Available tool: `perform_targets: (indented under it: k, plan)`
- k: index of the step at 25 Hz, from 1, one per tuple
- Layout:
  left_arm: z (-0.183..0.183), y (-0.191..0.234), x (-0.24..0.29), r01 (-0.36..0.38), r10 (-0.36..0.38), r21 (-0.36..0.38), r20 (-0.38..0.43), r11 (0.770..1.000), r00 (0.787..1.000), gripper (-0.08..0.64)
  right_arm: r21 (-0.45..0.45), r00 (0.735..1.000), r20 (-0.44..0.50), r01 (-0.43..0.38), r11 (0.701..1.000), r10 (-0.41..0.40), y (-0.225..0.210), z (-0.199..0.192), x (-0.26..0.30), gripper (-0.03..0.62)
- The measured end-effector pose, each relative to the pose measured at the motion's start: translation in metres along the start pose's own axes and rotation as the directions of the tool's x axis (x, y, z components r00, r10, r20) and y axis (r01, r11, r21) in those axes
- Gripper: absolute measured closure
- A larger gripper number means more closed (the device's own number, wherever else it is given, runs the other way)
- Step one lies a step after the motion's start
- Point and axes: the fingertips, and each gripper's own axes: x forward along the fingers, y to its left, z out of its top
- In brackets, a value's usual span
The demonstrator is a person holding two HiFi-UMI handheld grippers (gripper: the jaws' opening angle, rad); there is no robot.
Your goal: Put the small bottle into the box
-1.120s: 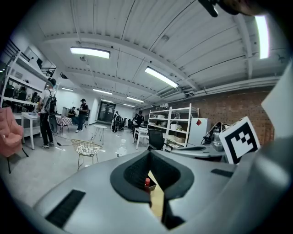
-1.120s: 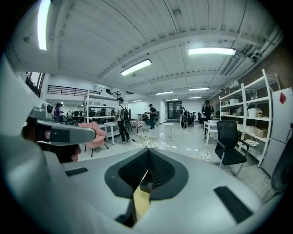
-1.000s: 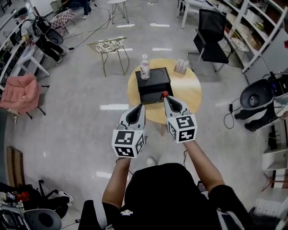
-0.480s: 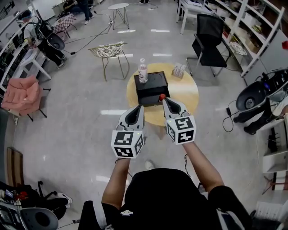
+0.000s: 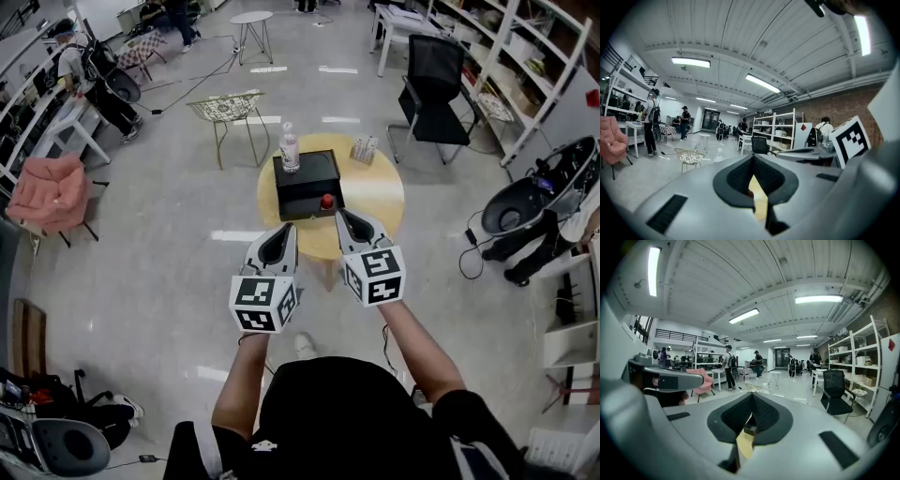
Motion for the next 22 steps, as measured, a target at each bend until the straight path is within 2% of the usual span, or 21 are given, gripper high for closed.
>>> perform_targets:
  k: [22]
  plan:
    - [-0.017, -0.087, -0.084, -0.071, 0.070, 0.012, 0.011, 0.997, 0.997, 0.551, 0.000, 0.998, 0.038, -0.060, 0.998, 0.060, 0.018, -0.014, -0.112, 0.589]
